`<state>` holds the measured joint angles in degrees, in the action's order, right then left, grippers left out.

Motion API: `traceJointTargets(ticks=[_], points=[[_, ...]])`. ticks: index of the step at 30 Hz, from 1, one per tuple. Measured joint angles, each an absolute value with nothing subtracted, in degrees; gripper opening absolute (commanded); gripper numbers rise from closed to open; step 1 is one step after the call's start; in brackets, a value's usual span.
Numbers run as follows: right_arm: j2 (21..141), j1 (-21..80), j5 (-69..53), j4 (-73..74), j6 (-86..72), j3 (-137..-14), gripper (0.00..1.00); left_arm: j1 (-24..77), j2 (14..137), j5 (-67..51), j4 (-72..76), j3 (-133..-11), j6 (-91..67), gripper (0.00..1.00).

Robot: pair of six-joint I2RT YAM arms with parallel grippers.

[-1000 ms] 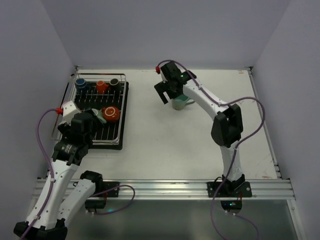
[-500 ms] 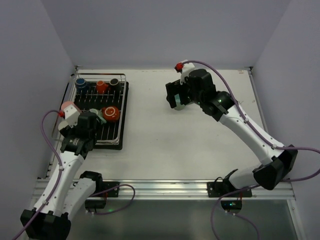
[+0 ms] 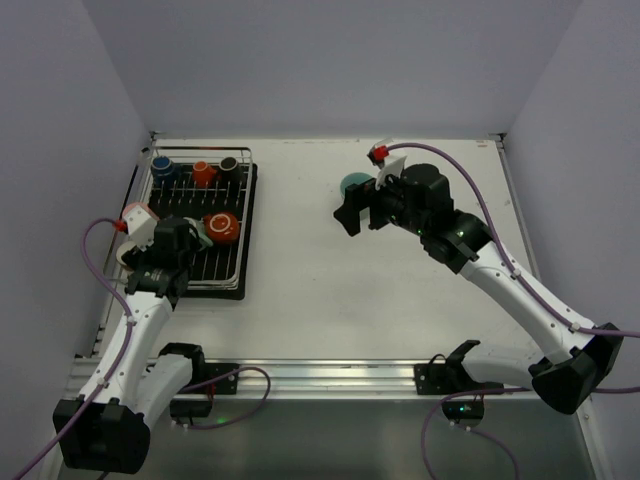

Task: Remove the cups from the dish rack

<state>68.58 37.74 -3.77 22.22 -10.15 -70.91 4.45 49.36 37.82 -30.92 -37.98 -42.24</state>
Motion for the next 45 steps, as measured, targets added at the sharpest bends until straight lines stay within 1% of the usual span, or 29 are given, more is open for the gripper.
traceJointTargets(ticks=[4,8,12,13,14,16,17,18,20,22,23,25,31,33,36,39,42,45], points=[[68.2,38.0,-4.6,21.1,-11.0,-68.8,0.97,4.4,49.6,38.8,-30.1,-37.6,-42.5,0.91],[68.2,38.0,-5.2,20.5,-11.6,-67.5,0.97,4.4,50.8,40.5,-28.9,-37.3,-42.6,0.88],[68.2,38.0,-5.6,20.1,-11.9,-67.0,0.97,4.4,52.0,41.7,-27.9,-37.2,-42.6,0.9],[68.2,38.0,-5.6,20.0,-12.0,-67.0,0.97,4.4,52.4,42.0,-27.7,-37.2,-42.6,0.87],[68.2,38.0,-5.6,19.8,-12.0,-66.9,0.97,4.4,52.8,42.3,-27.4,-37.2,-42.5,0.79],[68.2,38.0,-5.6,19.5,-12.1,-66.7,0.97,4.4,53.8,43.1,-27.4,-37.2,-42.5,0.62],[68.2,38.0,-5.6,19.4,-12.1,-66.6,0.97,4.4,54.1,43.3,-27.2,-37.2,-42.8,0.48],[68.2,38.0,-5.6,19.2,-12.2,-66.5,0.97,4.4,54.1,43.3,-27.0,-37.2,-42.9,0.43],[68.2,38.0,-5.7,19.1,-12.4,-66.3,0.97,4.4,53.6,43.3,-27.3,-37.2,-42.8,0.34],[68.2,38.0,-5.8,18.8,-13.0,-66.2,0.97,4.2,52.8,42.7,-28.1,-37.1,-42.8,0.31],[68.2,38.0,-5.8,18.6,-13.2,-66.2,0.98,4.2,52.2,42.1,-28.6,-37.1,-42.7,0.27],[67.8,38.2,-6.3,17.8,-14.5,-65.8,0.98,4.1,50.8,40.2,-29.5,-37.1,-42.4,0.22],[63.2,38.6,-11.0,9.0,-23.0,-58.7,0.98,4.1,44.4,33.7,-35.8,-39.0,-41.1,0.17],[62.1,38.9,-13.2,4.7,-26.8,-56.2,0.99,4.1,41.5,31.5,-38.1,-41.3,-40.5,0.15],[61.6,39.6,-16.1,-3.1,-32.6,-52.8,0.99,4.1,36.9,28.1,-41.5,-46.3,-39.3,0.15],[61.6,40.5,-18.1,-9.7,-37.3,-49.3,0.98,4.1,33.4,23.7,-42.2,-50.1,-38.7,0.14],[62.1,41.9,-19.9,-17.3,-41.8,-45.6,0.98,4.1,30.8,16.1,-40.6,-52.5,-38.8,0.14],[63.1,44.0,-20.8,-25.3,-45.6,-42.1,0.97,4.1,29.5,4.6,-34.5,-50.8,-40.5,0.14]])
